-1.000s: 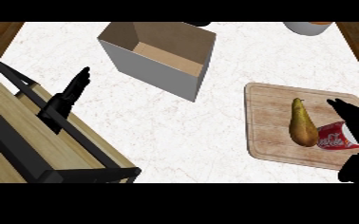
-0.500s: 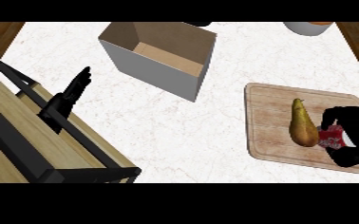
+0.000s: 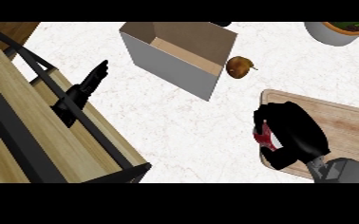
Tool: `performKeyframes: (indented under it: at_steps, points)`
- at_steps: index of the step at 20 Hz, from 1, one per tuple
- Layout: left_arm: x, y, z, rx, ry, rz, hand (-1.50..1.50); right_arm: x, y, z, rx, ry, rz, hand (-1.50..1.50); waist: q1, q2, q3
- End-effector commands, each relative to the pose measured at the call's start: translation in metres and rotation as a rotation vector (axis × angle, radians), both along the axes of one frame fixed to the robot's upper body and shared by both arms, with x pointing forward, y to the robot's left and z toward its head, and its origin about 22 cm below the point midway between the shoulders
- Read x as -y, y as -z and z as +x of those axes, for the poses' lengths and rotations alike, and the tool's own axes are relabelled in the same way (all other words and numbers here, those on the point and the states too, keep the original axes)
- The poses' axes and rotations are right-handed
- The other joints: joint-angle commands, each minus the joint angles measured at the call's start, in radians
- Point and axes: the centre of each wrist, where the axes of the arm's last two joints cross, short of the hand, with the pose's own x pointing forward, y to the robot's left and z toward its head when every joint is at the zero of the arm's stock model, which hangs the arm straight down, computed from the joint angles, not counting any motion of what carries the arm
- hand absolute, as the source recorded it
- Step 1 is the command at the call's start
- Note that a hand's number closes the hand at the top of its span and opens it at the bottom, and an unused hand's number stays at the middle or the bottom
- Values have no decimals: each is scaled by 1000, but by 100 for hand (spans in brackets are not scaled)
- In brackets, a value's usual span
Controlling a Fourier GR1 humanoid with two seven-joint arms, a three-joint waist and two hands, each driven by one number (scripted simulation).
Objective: Pick the can from the cutting board and place it in the cardboard box
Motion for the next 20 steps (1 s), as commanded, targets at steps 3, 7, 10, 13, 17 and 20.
performKeyframes:
  at_steps: [3, 7, 10, 13, 17, 20]
  points:
    - [47, -30, 21, 125, 172, -5, 0, -123, -28, -15, 117, -383, 180, 150, 111, -10, 14]
    - [52, -30, 29, 116, 189, -5, 0, -187, -56, -14, 232, -480, 141, 150, 91, -22, 10]
    - [44, -28, 32, 119, 142, -2, 0, -239, -69, -24, 281, -504, 192, 150, 45, -25, 14]
    - [43, -23, 32, 106, 121, -5, 0, -246, -88, -11, 331, -395, 267, 150, 30, -25, 15]
    - [33, -21, 29, 108, 114, -1, 0, -248, -111, 7, 380, -181, 393, 150, 8, -33, 17]
    - [43, -18, 26, 121, 108, -4, 0, -254, -134, 24, 424, -70, 450, 150, 5, -29, 17]
